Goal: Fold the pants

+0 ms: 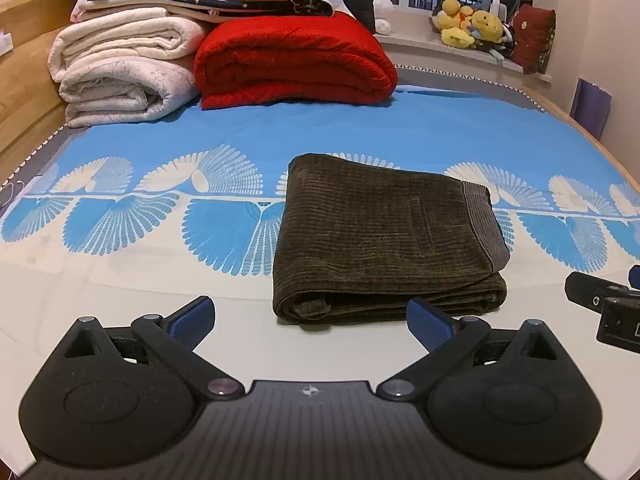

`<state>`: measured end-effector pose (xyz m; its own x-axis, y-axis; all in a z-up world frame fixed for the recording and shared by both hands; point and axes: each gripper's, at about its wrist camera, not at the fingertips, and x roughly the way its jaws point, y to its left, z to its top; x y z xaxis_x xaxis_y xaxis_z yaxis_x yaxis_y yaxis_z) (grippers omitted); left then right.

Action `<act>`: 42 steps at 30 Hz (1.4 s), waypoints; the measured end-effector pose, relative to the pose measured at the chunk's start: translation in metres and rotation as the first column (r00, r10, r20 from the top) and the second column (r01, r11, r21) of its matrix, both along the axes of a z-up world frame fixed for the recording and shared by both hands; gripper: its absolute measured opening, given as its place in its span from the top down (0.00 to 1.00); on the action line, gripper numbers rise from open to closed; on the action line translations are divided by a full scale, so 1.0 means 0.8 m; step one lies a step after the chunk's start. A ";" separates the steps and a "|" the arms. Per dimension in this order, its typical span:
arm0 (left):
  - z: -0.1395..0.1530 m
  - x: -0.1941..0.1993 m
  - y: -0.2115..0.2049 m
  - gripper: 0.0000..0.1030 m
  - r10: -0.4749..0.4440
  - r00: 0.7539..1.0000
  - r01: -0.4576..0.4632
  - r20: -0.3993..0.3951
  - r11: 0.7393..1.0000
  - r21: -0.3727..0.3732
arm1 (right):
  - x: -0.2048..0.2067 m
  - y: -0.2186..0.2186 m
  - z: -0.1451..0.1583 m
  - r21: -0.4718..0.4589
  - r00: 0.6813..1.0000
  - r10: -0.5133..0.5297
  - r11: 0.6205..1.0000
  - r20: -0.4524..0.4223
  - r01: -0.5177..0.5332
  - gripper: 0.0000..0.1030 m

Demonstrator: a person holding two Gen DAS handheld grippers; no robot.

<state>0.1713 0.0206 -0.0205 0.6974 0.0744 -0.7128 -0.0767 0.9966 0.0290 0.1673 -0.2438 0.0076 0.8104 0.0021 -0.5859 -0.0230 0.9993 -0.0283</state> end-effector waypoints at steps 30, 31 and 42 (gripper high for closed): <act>0.002 -0.002 0.003 0.01 -0.020 1.000 0.020 0.012 1.000 -0.003 | 0.002 0.002 -0.006 -0.017 1.000 -0.005 1.000 -0.009 0.005 0.13; 0.002 -0.002 0.003 0.01 -0.021 1.000 0.021 0.013 1.000 -0.002 | 0.002 0.002 -0.006 -0.017 1.000 -0.006 1.000 -0.009 0.006 0.13; 0.002 -0.002 0.001 0.01 -0.024 1.000 0.024 0.016 1.000 -0.001 | 0.003 0.003 -0.007 -0.021 1.000 0.000 1.000 -0.009 0.000 0.13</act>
<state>0.1694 0.0213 -0.0191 0.7107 0.0566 -0.7013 -0.0530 0.9982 0.0268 0.1694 -0.2417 0.0020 0.8049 -0.0101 -0.5934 -0.0234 0.9985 -0.0488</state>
